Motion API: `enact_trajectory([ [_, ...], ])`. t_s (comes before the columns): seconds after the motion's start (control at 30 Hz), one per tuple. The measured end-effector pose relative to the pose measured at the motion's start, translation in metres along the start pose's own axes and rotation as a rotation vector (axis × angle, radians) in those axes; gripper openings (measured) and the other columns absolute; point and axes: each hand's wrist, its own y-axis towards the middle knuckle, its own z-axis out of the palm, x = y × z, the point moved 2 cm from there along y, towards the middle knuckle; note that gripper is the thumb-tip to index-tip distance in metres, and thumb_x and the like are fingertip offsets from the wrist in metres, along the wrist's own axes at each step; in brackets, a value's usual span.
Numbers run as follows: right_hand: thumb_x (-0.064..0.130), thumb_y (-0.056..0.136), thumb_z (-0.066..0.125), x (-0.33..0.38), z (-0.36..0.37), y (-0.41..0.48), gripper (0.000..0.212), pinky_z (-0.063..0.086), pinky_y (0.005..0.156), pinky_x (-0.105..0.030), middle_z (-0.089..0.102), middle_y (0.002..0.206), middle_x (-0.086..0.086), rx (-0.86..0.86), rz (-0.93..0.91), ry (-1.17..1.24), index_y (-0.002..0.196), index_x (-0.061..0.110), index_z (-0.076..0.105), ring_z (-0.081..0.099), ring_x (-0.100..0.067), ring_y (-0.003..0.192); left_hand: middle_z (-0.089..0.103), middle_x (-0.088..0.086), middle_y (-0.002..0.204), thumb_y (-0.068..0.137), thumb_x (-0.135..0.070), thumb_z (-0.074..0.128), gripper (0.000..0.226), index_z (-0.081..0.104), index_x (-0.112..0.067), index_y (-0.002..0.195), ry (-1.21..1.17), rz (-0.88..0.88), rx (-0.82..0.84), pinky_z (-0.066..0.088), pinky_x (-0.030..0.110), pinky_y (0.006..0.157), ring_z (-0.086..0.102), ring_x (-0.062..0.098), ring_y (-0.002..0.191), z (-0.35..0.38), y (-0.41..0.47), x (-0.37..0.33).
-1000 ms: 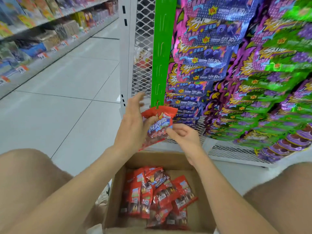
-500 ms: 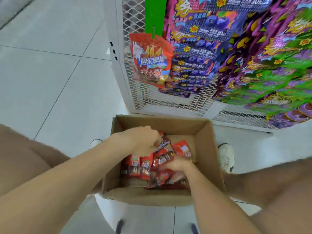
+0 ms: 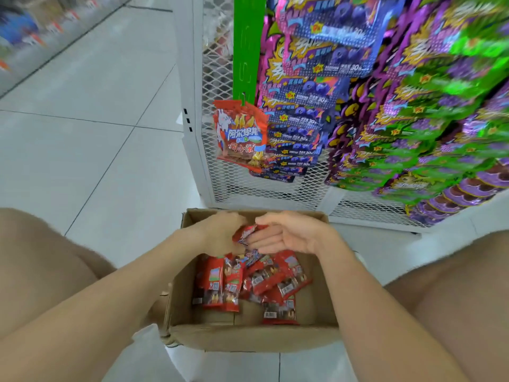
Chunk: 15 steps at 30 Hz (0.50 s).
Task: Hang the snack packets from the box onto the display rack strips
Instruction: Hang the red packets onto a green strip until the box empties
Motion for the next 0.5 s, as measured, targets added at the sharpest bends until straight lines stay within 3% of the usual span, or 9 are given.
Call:
enact_trajectory([
  [0.03,0.018,0.098,0.07,0.01,0.001,-0.01,0.031,0.059,0.095,-0.044,0.074,0.117,-0.026,-0.001,-0.036,-0.038,0.123,0.0,0.066,0.073,-0.036,0.112,0.064,-0.009,0.087,0.091,-0.026,0.075,0.011,0.066,-0.023,0.097,-0.012,-0.003,-0.075,0.043,0.031,0.074,0.057,0.013,0.078,-0.006,-0.002,0.0],
  [0.1,0.014,0.097,0.071,0.032,0.002,-0.027,0.022,0.063,0.083,-0.039,0.079,0.104,-0.017,-0.123,-0.099,-0.209,0.115,0.002,0.07,0.078,-0.029,0.095,0.046,-0.007,0.063,0.095,-0.015,0.07,0.038,0.045,-0.024,0.068,-0.113,0.01,-0.22,0.031,0.033,0.065,0.039,0.013,0.059,-0.023,-0.006,0.001],
  [0.17,0.021,0.091,0.078,0.055,0.002,-0.042,0.012,0.059,0.064,-0.028,0.077,0.076,0.001,-0.389,-0.187,-0.539,0.1,0.014,0.077,0.072,-0.015,0.067,0.043,-0.006,0.058,0.097,-0.016,0.071,0.043,0.044,-0.021,0.063,-0.261,-0.033,-0.308,0.031,0.034,0.06,0.037,0.012,0.055,-0.036,-0.015,0.001],
  [0.2,0.028,0.089,0.08,0.067,0.002,-0.05,0.008,0.054,0.062,-0.025,0.073,0.068,0.01,-0.498,-0.241,-0.694,0.09,0.021,0.079,0.066,-0.009,0.063,0.053,-0.006,0.06,0.097,-0.016,0.073,0.035,0.055,-0.019,0.067,-0.393,-0.041,-0.327,0.038,0.033,0.062,0.046,0.011,0.057,-0.041,-0.021,0.0],
  [0.27,0.039,0.089,0.08,0.084,0.005,-0.063,0.015,0.047,0.069,-0.025,0.065,0.07,0.014,-0.531,-0.345,-0.801,0.081,0.028,0.076,0.058,-0.004,0.065,0.078,0.0,0.084,0.096,-0.014,0.077,0.003,0.076,-0.012,0.093,-0.683,-0.053,-0.363,0.058,0.036,0.078,0.074,0.018,0.078,-0.05,-0.03,-0.001],
  [0.37,0.039,0.095,0.075,0.101,0.013,-0.08,0.019,0.042,0.069,-0.029,0.065,0.07,0.01,-0.44,-0.543,-0.689,0.084,0.024,0.076,0.054,-0.006,0.063,0.082,0.008,0.106,0.092,-0.012,0.082,0.023,0.077,-0.01,0.114,-0.969,-0.076,-0.466,0.063,0.051,0.093,0.079,0.031,0.099,-0.066,-0.038,-0.007],
  [0.5,0.028,0.096,0.074,0.132,0.024,-0.086,0.016,0.038,0.061,-0.027,0.061,0.056,0.015,-0.564,-0.771,-0.822,0.082,0.021,0.076,0.051,0.0,0.05,0.078,-0.004,0.11,0.085,-0.011,0.077,0.039,0.07,-0.023,0.121,-0.817,-0.046,-0.754,0.062,0.051,0.094,0.076,0.019,0.102,-0.1,-0.037,-0.015],
])
